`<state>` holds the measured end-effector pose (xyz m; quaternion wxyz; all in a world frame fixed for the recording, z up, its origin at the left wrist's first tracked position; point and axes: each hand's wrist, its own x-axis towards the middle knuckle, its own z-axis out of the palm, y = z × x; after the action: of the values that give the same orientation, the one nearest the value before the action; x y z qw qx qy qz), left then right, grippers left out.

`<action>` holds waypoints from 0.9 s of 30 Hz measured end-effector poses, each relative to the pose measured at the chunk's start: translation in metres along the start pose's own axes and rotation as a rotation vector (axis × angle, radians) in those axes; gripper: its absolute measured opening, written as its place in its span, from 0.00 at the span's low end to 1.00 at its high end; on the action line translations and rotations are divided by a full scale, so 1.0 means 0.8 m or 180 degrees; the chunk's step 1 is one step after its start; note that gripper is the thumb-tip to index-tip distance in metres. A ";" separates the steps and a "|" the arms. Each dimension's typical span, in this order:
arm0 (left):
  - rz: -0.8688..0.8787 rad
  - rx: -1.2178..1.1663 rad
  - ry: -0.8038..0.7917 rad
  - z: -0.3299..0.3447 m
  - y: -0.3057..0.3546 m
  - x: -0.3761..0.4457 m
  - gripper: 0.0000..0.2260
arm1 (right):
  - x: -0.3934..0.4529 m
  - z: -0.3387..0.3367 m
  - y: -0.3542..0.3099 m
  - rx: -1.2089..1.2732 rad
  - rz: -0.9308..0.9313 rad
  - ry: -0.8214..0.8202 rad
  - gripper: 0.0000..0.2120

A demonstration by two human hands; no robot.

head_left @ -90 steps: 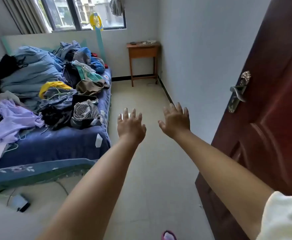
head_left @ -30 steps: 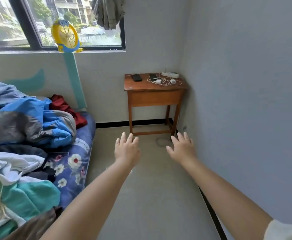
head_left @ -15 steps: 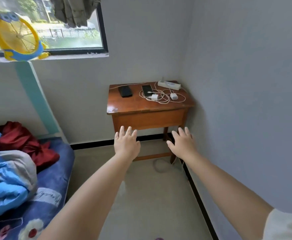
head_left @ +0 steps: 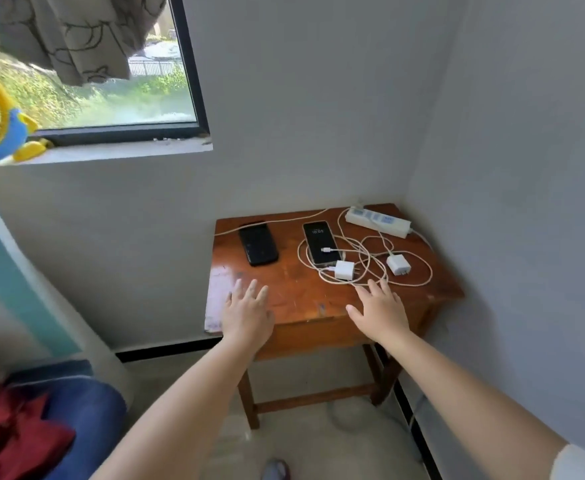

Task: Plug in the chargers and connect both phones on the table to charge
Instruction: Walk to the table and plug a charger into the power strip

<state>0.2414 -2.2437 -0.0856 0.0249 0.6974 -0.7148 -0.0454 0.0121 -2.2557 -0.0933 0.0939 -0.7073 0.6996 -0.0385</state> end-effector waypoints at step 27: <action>0.0729 -0.0439 -0.0416 0.099 0.138 0.358 0.23 | 0.250 0.020 0.163 -0.0436 0.0648 -0.0236 0.24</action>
<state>0.1166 -2.5247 -0.1615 0.0312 0.6034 -0.7850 -0.1365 -0.1094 -2.4538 -0.1491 0.0746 -0.6383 0.7648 0.0453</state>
